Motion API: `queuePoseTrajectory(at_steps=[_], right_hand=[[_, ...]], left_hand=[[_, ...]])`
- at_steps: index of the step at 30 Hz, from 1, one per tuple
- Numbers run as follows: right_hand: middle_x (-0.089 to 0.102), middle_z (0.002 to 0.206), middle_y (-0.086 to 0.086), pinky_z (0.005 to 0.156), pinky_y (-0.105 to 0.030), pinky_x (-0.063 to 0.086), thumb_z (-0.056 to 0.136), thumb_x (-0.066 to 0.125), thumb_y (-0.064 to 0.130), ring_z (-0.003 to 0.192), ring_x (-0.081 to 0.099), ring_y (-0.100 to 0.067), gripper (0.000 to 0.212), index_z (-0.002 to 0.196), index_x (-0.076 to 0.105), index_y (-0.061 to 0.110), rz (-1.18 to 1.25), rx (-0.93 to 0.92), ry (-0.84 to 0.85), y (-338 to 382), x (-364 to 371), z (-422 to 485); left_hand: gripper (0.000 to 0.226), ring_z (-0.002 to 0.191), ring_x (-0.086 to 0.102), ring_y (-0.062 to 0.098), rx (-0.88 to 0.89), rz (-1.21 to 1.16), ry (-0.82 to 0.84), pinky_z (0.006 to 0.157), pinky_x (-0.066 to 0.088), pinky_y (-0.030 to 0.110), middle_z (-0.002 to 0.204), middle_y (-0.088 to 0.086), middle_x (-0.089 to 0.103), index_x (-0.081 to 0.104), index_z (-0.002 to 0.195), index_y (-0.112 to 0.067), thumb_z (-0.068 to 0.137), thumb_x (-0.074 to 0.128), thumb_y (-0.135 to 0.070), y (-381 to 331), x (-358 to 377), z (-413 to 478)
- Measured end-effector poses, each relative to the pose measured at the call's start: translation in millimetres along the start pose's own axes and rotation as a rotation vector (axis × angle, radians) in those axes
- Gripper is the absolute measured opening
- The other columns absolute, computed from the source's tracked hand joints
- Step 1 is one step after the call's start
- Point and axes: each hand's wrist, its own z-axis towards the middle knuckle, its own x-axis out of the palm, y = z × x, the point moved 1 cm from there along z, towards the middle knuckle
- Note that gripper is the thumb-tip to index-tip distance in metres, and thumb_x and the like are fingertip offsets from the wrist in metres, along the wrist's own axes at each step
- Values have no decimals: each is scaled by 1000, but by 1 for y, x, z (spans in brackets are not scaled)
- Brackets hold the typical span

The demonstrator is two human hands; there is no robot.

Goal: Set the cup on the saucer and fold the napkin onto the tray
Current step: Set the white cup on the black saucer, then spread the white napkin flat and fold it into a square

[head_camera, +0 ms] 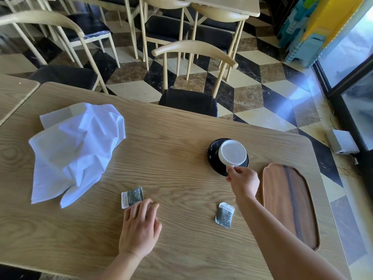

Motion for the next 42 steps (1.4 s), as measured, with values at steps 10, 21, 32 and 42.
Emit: queuePoseTrajectory(at_steps=[10, 21, 32, 42], right_hand=[[71, 60, 7, 57, -27, 46, 79, 72, 38, 54, 68, -3, 17, 75, 70, 22, 80, 1, 0, -1, -9, -4], [72, 61, 9, 60, -26, 46, 82, 71, 24, 59, 71, -8, 6, 78, 68, 25, 133, -67, 92, 3, -4, -41], [74, 78, 3, 75, -32, 57, 78, 72, 30, 75, 70, -15, 13, 90, 70, 27, -115, -253, 673, 73, 119, -114], [69, 82, -2, 72, -41, 61, 90, 65, 24, 67, 70, -23, 26, 114, 62, 16, -67, -111, 872, 126, 243, -160]], left_hand=[[36, 109, 51, 25, 11, 6, -1, 93, 38, 41, 120, 0, 52, 56, 115, -21, 81, 48, -31, 0, -1, 0], [31, 109, 54, 16, 112, -98, -2, 91, 42, 30, 118, -6, 54, 58, 112, -24, 82, 55, -23, 2, -22, -11], [55, 105, 54, 39, -484, 11, -256, 87, 45, 50, 114, 15, 55, 56, 127, -10, 77, 71, -29, 116, -88, 21], [26, 73, 67, 37, -628, -196, -408, 66, 46, 45, 74, 9, 71, 68, 100, -11, 76, 74, -2, 177, -119, 86]])
